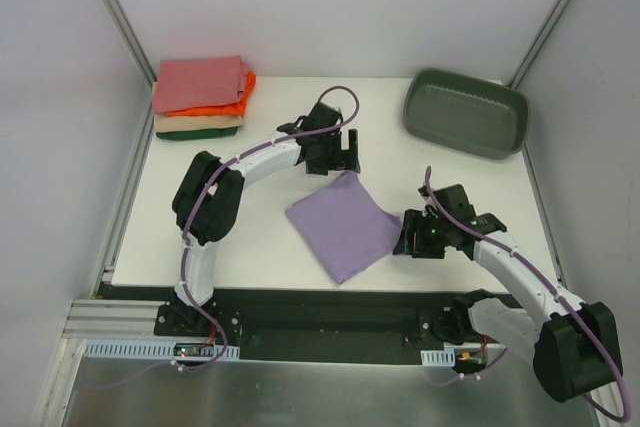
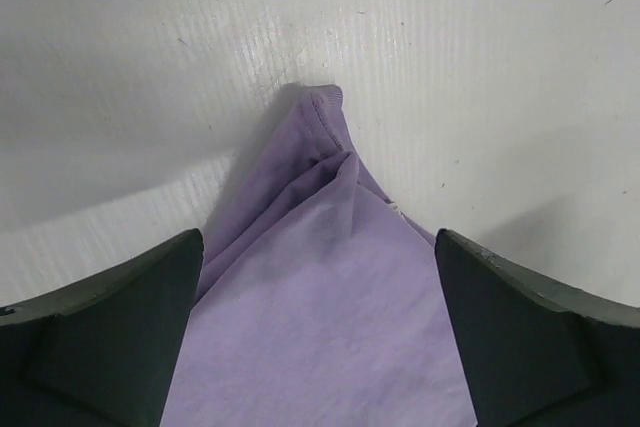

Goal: Fold and stack the t-shirts
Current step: Fold the long partially folded tshirt into a neat square

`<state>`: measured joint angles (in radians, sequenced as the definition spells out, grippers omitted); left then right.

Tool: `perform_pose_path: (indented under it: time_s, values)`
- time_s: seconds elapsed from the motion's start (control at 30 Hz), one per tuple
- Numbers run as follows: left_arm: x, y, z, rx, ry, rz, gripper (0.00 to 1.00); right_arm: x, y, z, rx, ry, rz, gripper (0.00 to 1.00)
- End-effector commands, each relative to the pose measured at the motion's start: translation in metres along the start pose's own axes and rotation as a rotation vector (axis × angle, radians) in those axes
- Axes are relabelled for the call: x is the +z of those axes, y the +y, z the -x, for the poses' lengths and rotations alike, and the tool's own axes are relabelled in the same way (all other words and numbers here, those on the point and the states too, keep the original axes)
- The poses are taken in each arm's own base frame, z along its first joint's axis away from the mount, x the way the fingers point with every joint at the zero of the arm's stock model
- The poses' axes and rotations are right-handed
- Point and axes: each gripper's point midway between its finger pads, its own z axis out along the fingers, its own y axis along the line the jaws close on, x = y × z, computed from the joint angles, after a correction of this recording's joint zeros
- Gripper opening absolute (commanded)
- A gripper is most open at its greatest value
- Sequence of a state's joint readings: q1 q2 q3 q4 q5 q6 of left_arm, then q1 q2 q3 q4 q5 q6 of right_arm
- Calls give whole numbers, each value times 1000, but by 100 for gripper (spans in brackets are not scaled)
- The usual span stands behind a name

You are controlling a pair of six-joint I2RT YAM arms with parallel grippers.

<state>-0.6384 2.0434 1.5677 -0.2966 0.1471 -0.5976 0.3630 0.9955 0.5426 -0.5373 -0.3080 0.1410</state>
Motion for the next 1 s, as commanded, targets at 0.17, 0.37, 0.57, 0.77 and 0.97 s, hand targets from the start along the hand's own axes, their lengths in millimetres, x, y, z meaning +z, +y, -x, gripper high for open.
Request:
perform_pose_path:
  time_s: [0.17,0.37,0.57,0.77,0.97]
  values:
    - [-90,-25,5,107,-111,-124,99,-44,54,16,-110,-95,245,96]
    - [-110,-6,-47,69,-41,-159,99,-46,103,22,-76,-102,537,96]
    - [-84,19,-84,-12,47,-128,99,-7,78,26,-30,17,362,96]
    - [-61,46,-116,-60,118,-74,99,29,43,40,-21,69,153,96]
    - [-59,73,-154,-184,170,-5,99,54,8,63,2,109,-50,96]
